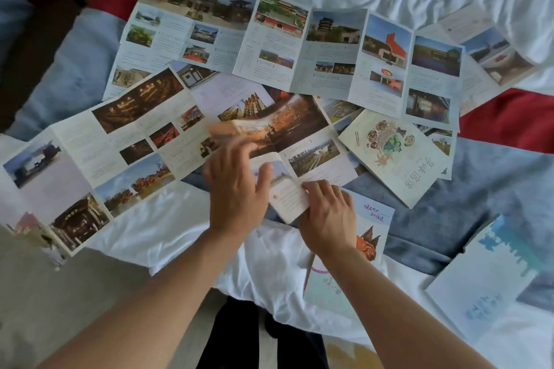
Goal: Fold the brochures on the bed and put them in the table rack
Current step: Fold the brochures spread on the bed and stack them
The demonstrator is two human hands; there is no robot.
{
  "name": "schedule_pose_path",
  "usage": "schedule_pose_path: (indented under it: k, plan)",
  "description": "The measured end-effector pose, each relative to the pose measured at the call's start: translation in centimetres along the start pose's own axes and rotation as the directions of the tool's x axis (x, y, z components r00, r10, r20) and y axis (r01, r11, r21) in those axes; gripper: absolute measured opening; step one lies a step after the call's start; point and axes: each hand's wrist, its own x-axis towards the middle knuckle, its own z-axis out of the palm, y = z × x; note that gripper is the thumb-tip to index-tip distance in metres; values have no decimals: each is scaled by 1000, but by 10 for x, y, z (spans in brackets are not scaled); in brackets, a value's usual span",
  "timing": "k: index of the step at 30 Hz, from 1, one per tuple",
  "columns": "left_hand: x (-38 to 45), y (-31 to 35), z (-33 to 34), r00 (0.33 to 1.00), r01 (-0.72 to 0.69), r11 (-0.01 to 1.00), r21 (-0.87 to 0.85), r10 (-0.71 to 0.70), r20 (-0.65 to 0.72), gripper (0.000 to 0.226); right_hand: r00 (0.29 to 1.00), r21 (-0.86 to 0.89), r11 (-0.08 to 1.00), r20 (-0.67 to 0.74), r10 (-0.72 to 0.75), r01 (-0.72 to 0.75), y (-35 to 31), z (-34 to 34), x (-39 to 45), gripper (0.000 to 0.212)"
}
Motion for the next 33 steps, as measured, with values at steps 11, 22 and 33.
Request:
schedule_pose_path:
  k: [11, 22, 33]
  plan:
    - [44, 19, 25, 672, 687, 683, -249, -465, 576, 39, 843, 326, 798, -8, 538, -507, -1, -6, 32, 43]
    - [60, 36, 56, 656, 746, 571, -342, -544, 523, 13, 960, -14, 961, -39, 277, -278, 21, -11, 36, 93]
    - [53, 13, 33, 698, 716, 586, -379, -601, 389, 12, 993, -13, 998, 102, -62, 63, -20, -5, 32, 50]
